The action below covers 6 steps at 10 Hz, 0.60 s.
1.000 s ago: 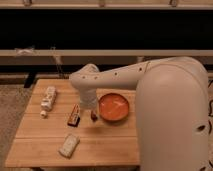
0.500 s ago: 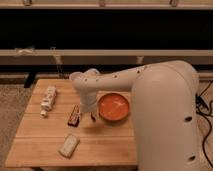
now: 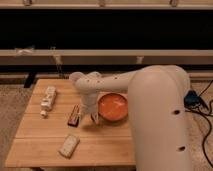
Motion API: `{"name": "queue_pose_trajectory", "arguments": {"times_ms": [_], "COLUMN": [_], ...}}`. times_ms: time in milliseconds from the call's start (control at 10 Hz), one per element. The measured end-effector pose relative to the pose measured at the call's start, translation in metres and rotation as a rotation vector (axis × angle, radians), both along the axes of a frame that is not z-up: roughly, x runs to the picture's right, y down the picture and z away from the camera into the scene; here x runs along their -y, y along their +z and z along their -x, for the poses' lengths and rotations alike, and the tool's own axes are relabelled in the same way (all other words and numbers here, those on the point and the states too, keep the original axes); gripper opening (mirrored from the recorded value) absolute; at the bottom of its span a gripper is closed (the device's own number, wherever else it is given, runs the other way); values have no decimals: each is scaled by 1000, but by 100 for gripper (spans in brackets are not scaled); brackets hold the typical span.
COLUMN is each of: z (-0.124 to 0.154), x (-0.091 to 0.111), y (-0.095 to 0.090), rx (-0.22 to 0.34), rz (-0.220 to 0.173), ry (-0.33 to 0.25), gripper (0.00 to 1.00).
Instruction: Place the pepper in the ceramic bowl
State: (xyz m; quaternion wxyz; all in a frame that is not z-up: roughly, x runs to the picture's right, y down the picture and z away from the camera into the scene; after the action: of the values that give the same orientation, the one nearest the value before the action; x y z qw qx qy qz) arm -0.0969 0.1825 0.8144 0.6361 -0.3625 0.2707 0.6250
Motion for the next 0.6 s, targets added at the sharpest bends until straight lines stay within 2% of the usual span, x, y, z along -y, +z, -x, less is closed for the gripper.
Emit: {"name": "queue_pose_trajectory", "arguments": {"times_ms": [300,600], "z": [-8,-26], "x": [4,20], "y": [12,26], "rx": [0,-28], "rz": [2,-27], "ry": [-6,6], "gripper": [65,65]}}
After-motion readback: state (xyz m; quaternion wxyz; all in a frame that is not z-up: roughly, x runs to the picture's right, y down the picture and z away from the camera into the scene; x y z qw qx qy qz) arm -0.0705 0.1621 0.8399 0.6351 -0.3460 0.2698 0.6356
